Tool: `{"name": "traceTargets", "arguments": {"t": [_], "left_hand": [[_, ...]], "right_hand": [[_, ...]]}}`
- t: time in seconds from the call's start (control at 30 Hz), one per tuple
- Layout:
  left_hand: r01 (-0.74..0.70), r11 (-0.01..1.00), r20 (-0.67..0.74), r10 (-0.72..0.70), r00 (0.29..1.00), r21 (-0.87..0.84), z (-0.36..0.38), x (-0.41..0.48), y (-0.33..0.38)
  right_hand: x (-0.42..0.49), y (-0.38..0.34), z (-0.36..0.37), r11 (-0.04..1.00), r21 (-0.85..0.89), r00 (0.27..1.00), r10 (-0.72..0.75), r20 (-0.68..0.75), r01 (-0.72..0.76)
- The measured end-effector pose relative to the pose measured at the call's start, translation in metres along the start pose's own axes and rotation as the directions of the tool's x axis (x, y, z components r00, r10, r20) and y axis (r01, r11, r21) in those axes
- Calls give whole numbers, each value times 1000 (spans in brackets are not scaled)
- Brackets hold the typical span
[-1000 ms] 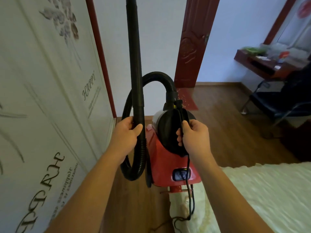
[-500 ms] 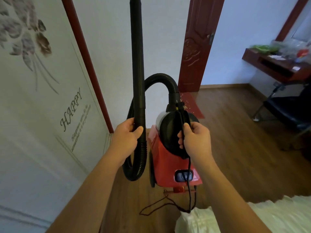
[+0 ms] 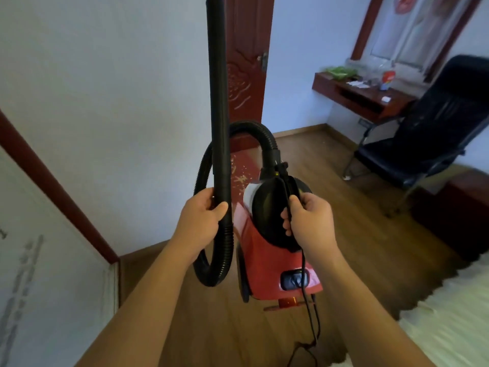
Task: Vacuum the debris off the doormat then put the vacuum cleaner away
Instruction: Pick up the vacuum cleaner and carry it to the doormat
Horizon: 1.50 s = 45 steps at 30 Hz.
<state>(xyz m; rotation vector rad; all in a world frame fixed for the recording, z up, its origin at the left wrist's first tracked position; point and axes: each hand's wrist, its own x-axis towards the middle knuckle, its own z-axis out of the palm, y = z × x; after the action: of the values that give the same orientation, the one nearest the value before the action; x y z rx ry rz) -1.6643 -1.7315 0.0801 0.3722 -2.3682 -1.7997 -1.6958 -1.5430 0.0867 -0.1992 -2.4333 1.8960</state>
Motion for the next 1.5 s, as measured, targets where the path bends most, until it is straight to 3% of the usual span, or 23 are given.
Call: {"name": "traceTargets", "arguments": {"t": [0.4,0.87,1.2,1.5], "left_hand": [[-58,998,305,45,951,32,116,181,35],[21,999,430,2,903,-49,338,339,88],[-6,998,541,38,840,-61,487,446,122],[55,997,611,-6,791,-61,612,545,143]], "right_hand": [[155,17,-48,994,44,949,113,-296,-104],[371,54,-190,985,-13,922,158,-353,-173],[505,83,-275,975,0,859,197,-472,-223],[635,93,-347,963,-68,830,188,-525,-261]]}}
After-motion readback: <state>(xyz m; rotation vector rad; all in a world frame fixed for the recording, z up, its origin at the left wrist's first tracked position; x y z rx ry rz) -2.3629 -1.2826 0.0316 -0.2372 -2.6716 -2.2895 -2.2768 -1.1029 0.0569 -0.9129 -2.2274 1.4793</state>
